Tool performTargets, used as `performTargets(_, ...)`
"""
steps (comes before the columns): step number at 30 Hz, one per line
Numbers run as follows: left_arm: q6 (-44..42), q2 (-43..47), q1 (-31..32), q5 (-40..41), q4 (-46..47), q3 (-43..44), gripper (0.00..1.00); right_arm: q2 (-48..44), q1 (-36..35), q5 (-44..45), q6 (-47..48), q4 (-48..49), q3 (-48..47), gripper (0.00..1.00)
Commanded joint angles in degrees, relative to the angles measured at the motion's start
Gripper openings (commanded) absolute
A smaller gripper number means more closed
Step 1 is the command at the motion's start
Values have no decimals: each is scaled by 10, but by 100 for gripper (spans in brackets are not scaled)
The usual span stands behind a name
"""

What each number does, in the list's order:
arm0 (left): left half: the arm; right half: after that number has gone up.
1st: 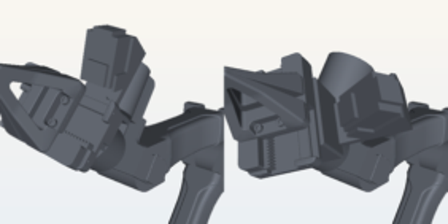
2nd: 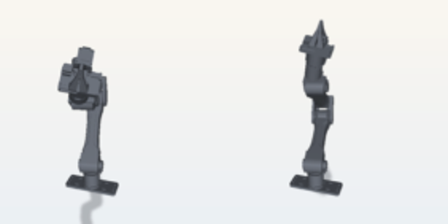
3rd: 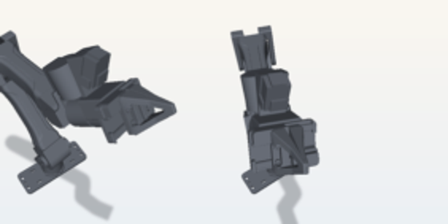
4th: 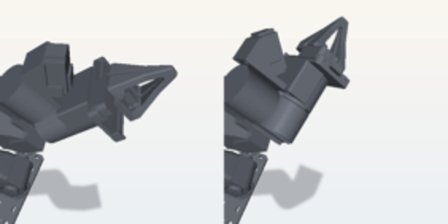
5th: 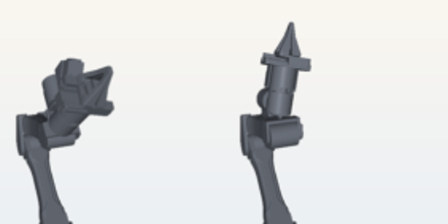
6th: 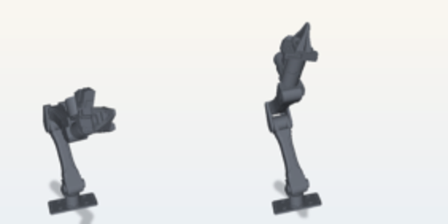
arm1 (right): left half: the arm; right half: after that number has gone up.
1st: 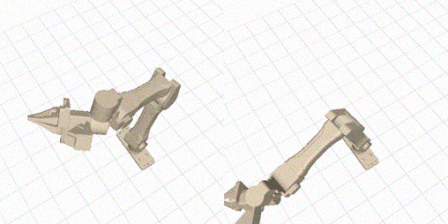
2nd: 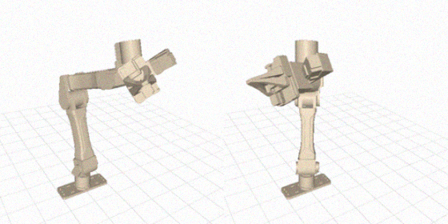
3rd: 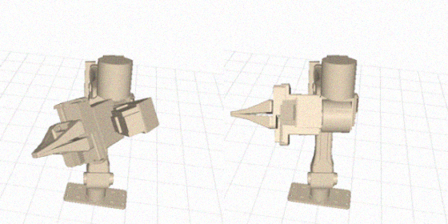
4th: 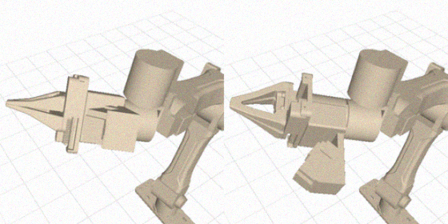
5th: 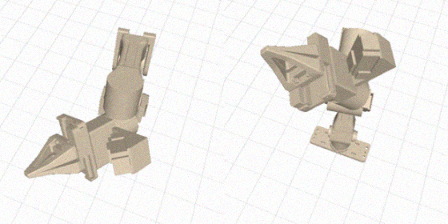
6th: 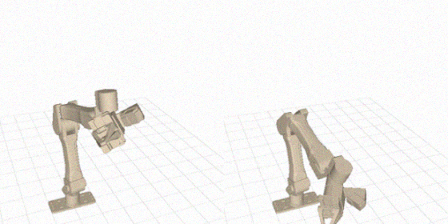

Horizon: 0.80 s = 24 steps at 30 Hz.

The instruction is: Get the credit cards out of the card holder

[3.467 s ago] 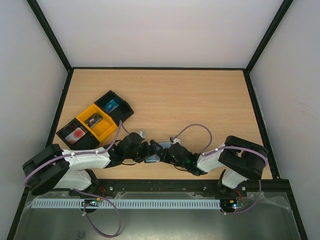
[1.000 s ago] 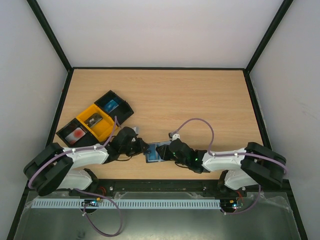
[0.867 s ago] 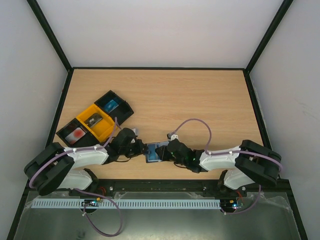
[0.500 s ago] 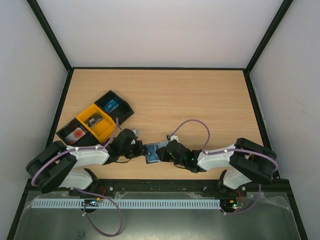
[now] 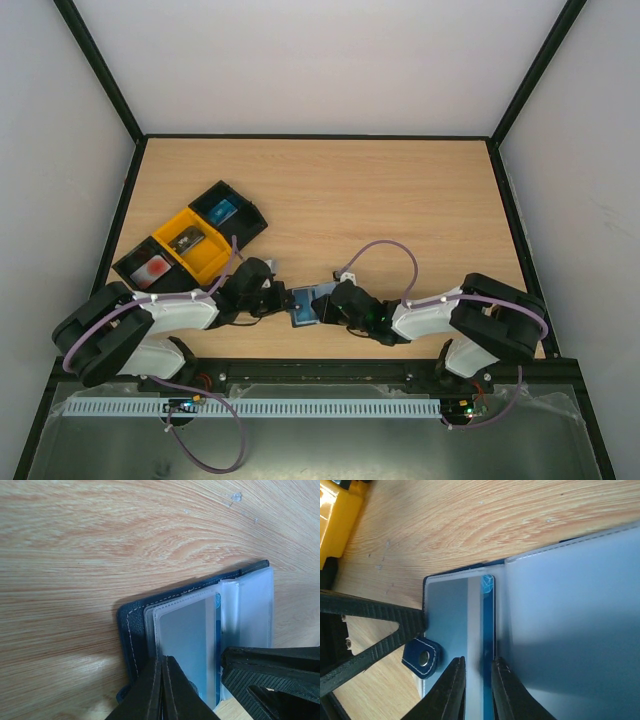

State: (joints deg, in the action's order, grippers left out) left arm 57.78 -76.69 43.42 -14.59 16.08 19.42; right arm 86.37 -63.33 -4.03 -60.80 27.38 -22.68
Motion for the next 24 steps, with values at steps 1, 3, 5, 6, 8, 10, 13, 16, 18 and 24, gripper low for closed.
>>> performTargets(1, -6, -10, -3, 3, 5, -8, 5, 14, 7, -16, -18, 56, 15, 16)
performTargets(3, -6, -14, -3, 1, 8, -7, 4, 23, 8, -21, -23, 73, 19, 16)
performTargets(5, -4, -15, -3, 2, 12, -9, 4, 31, 10, -28, -28, 85, 21, 16)
performTargets(6, -3, -16, -3, 2, 14, -10, 4, 34, 11, -32, -29, 90, 21, 16)
performTargets(8, -3, -17, -3, 0, 18, -11, 4, 37, 12, -37, -32, 98, 23, 16)
performTargets(10, -3, -18, -2, 0, 19, -10, 4, 35, 12, -40, -33, 102, 25, 14)
performTargets(13, 0, -20, -3, -1, 24, -11, 3, 31, 14, -43, -33, 112, 28, 13)
performTargets(16, 1, -26, -3, -6, 29, -9, 3, 29, 15, -47, -37, 125, 29, 10)
performTargets(18, 3, -26, -2, -9, 32, -10, 3, 29, 16, -48, -38, 131, 29, 10)
performTargets(24, 11, -22, -1, -5, 41, -20, 3, 41, 17, -54, -44, 150, 28, 6)
